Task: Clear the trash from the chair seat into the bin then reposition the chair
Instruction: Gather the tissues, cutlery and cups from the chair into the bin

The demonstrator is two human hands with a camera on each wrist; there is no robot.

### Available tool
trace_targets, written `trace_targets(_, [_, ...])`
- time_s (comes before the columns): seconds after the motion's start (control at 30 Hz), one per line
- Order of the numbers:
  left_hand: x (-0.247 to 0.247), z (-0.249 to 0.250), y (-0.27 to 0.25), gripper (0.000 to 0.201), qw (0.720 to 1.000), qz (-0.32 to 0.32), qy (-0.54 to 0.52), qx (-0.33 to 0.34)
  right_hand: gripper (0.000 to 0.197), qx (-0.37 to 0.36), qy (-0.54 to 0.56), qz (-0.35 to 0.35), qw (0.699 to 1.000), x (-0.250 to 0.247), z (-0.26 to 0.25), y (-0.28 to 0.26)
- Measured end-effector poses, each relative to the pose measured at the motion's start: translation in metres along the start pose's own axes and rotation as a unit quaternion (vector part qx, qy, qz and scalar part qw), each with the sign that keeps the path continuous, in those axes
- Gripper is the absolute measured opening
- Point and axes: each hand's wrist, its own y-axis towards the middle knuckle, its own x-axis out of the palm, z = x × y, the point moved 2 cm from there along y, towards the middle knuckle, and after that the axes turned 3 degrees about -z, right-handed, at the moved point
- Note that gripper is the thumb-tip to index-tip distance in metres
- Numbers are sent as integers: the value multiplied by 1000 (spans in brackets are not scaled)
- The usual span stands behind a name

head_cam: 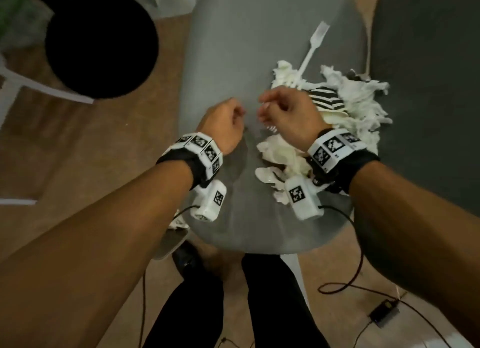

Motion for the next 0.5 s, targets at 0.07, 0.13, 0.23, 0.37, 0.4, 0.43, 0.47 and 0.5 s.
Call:
trace_targets(0.07, [21,34,23,30,998,-21,45,42,22,3,62,53,997,-39,6,10])
trace_targets(0.13, [37,59,41,43,994,-23,88,58,22,7,68,89,994,-67,13,19])
trace_targets(0.23, [56,68,61,66,985,-32,160,55,18,35,8,116,993,-91,25,34])
trace_targets(0.37, [63,56,71,61,957,-79,269,72,25,35,-112,117,986,-100,30,53])
trace_targets(0.4, [64,53,72,51,957,-83,265,84,31,29,-147,116,982,-100,33,59])
trace_targets(0.43, [63,51,72,41,961,-85,245,93,38,27,-178,108,978,-100,33,64])
trace_targets(0.47, [63,49,72,32,967,-84,222,95,45,16,-209,95,973,-99,34,69])
trace_targets(0.5, [62,47,71,25,972,-80,201,87,50,9,-249,71,966,-96,33,73])
